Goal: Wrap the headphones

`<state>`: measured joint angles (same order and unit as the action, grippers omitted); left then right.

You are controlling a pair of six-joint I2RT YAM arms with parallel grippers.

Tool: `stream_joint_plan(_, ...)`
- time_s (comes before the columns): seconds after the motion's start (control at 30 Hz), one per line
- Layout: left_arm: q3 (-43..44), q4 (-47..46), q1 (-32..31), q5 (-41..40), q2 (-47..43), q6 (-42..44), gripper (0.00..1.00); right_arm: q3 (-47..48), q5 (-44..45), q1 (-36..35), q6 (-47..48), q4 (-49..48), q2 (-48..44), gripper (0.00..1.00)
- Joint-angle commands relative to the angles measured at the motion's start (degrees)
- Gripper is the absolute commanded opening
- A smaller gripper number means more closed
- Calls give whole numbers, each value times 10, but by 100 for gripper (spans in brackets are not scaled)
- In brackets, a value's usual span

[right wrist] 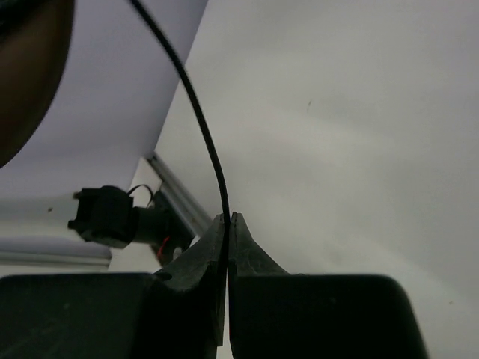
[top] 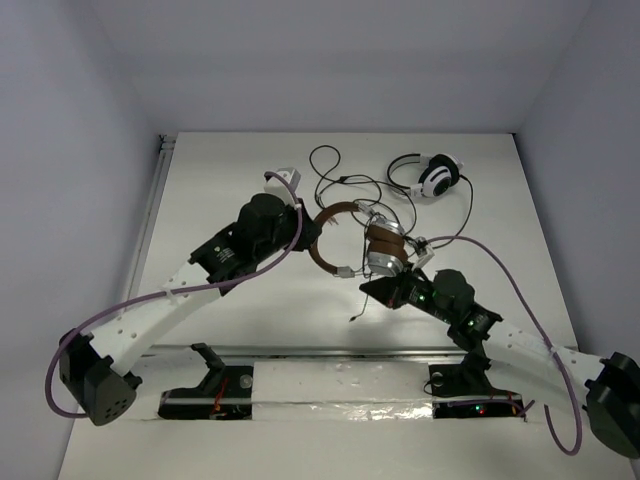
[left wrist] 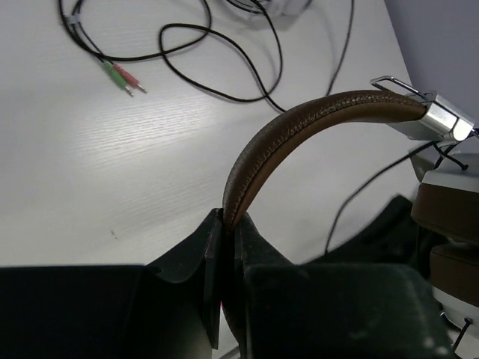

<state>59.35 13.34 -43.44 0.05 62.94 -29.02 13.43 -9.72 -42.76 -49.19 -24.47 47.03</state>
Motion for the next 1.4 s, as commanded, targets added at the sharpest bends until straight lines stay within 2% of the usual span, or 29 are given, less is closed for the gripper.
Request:
stream_joint_plan(0.0, -20, -147, 3, -94, -1, -76, 0, -23, -30, -23, -52, -76, -22, 0)
stream_joint_plan(0.2, 4, -165, 3, -185, 42, -84, 0, -47, -15, -49, -105, -88, -80, 0)
stream_joint_plan(0.5, -11, -197, 3, -257, 113, -97, 0, -28, -77, -62, -135, -124, -78, 0)
stream_joint_plan(0.63, -53, -200, -24, -292, 115, -94, 0, 17, -60, -62, -137, -103, -91, 0)
stream_joint_plan(0.83, -110, -192, -93, -332, 120, -115, 0, 62, -4, -62, -174, -144, -62, 0)
stream_joint_plan(0.87, -114, -184, -103, -341, 123, -123, 0, 65, 19, -62, -183, -155, -55, 2)
stream_joint_plan(1.03, -149, -173, -154, -351, 119, -152, 0, 102, 93, -62, -179, -146, -21, 26)
stream_joint_plan(1.13, -160, -161, -170, -357, 107, -163, 0, 114, 162, -62, -172, -116, -13, 29)
stream_joint_plan(1.2, -165, -150, -178, -360, 100, -175, 0, 111, 210, -62, -172, -115, -9, 38)
stream_joint_plan(1.27, -173, -148, -197, -355, 97, -181, 0, 117, 240, -62, -160, -116, 4, 42)
stream_joint_plan(1.37, -173, -142, -218, -356, 102, -193, 0, 142, 272, -62, -140, -82, 35, 42)
